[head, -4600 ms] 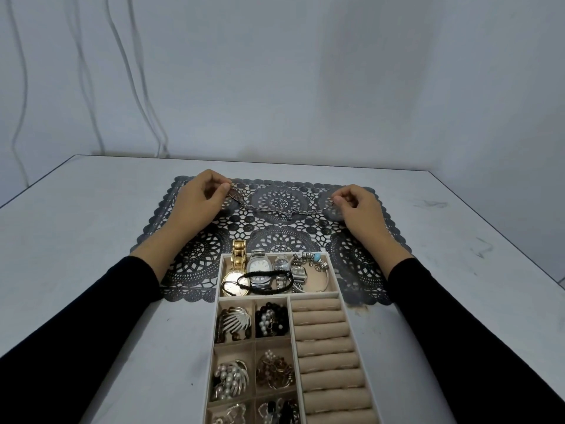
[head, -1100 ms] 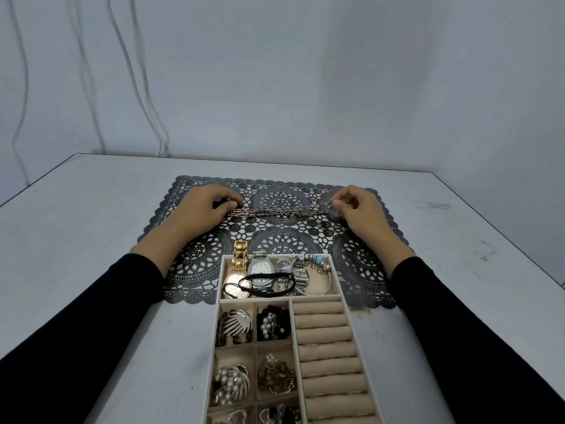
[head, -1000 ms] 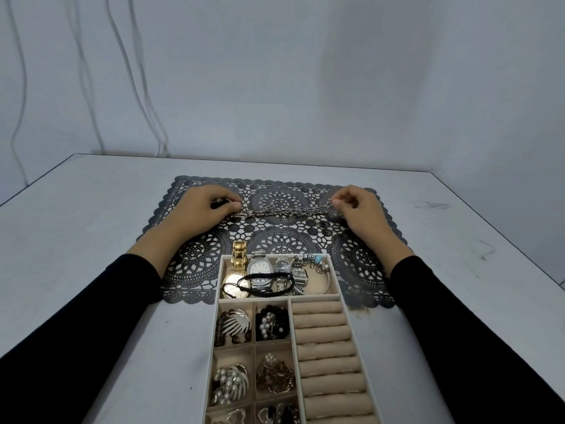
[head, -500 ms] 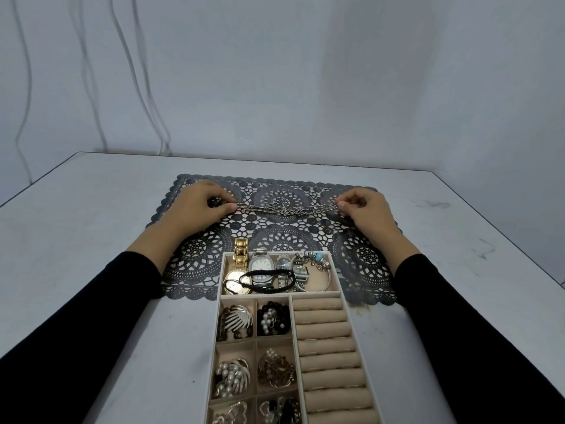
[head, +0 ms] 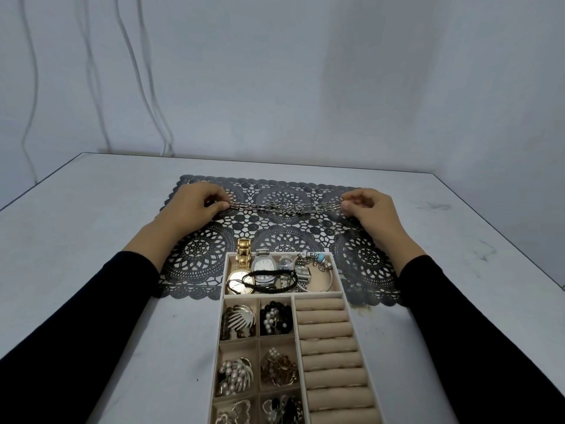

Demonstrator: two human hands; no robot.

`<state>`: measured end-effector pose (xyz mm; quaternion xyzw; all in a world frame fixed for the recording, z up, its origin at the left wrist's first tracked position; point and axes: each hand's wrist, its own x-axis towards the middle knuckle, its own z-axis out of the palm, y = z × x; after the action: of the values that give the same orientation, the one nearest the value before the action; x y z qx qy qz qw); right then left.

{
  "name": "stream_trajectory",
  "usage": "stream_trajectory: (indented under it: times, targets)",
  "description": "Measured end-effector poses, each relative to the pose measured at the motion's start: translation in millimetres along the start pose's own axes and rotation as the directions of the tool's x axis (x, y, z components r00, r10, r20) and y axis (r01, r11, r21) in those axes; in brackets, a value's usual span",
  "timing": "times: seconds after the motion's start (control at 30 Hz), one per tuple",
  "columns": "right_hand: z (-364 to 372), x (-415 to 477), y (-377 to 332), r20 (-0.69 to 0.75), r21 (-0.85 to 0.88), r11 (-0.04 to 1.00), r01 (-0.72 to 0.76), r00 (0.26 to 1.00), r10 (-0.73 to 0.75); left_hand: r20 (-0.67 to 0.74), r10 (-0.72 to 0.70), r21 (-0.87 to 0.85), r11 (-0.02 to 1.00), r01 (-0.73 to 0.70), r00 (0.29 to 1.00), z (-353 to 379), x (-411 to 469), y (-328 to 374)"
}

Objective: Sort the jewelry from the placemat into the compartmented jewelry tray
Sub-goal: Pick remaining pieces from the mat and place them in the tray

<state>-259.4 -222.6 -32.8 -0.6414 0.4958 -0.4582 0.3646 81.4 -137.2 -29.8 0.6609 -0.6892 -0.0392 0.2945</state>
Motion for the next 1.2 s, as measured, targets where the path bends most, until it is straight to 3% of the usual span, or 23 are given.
stream_trajectory:
  times: [0.27,0.7,0.87,1.2]
  targets:
    - [-2,0,2,-0.007,-0.139,0.99,0.027,1.0,-0.028,-0.033,0.018,-0.02,1.0,-0.018,0.999,2,-7,5]
    - [12,7,-9,0.136,-0.428,0.892,0.144,0.986,-0.093,-0.067,-0.011,-0.057,0.998,0.007,0.998,3,-8,7]
    - [16,14,-12,0.221,-0.48,0.86,0.172,0.973,-0.071,-0.063,-0.031,-0.091,0.996,0.025,0.998,2,-7,5]
    - [14,19,-15,0.25,-0.506,0.845,0.171,0.967,-0.046,-0.087,-0.091,-0.211,0.975,0.071,0.992,2,-4,3]
